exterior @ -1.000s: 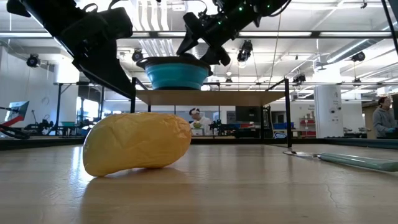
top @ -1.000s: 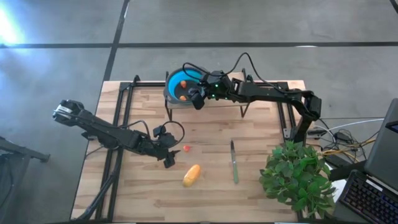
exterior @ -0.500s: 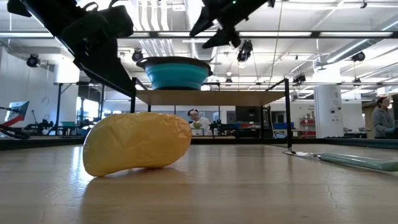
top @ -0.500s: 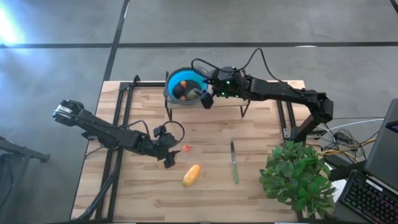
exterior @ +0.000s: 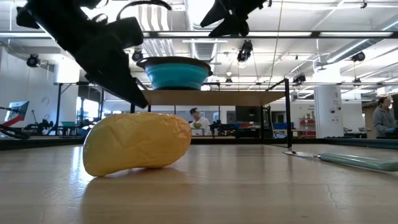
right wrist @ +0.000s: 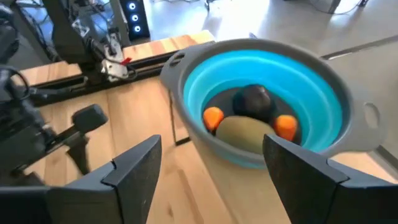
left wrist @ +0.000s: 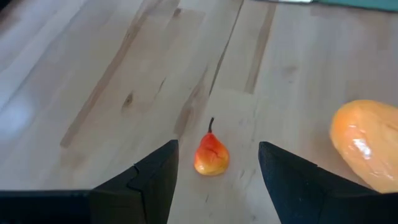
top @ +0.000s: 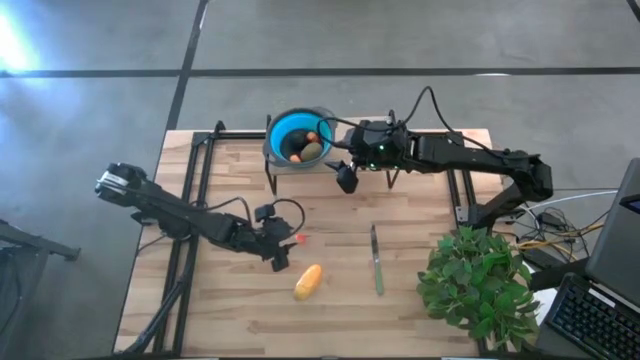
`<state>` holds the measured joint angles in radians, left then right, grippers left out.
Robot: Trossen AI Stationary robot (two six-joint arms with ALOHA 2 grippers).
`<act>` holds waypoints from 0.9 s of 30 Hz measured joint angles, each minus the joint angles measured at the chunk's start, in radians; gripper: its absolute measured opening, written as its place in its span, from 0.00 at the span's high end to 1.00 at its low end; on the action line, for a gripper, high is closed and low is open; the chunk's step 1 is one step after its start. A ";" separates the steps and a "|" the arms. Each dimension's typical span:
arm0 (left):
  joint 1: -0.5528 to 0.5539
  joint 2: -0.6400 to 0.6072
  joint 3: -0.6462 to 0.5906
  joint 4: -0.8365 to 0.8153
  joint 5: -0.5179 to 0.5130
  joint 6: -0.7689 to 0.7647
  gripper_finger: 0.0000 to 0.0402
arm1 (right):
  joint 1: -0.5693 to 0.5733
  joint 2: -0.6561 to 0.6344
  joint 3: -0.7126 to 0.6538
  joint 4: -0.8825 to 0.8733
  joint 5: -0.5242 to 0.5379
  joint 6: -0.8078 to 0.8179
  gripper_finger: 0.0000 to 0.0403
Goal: Pick & Place Fruit
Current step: Put the orange peach in the blue strainer bowl on the shelf
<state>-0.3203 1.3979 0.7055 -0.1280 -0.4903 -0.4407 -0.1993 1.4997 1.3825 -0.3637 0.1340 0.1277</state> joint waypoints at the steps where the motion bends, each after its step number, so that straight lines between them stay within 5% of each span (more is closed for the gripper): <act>1: 0.003 0.012 0.000 0.001 0.000 -0.012 0.43 | 0.006 -0.006 -0.011 0.001 0.000 0.001 0.33; 27: 0.066 0.282 0.005 0.170 0.006 -0.069 0.45 | 0.047 -0.107 -0.141 0.008 0.000 0.056 0.49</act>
<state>-0.2543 1.6804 0.7101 0.0416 -0.4844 -0.5093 -0.1524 1.3930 1.2415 -0.3553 0.1337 0.1840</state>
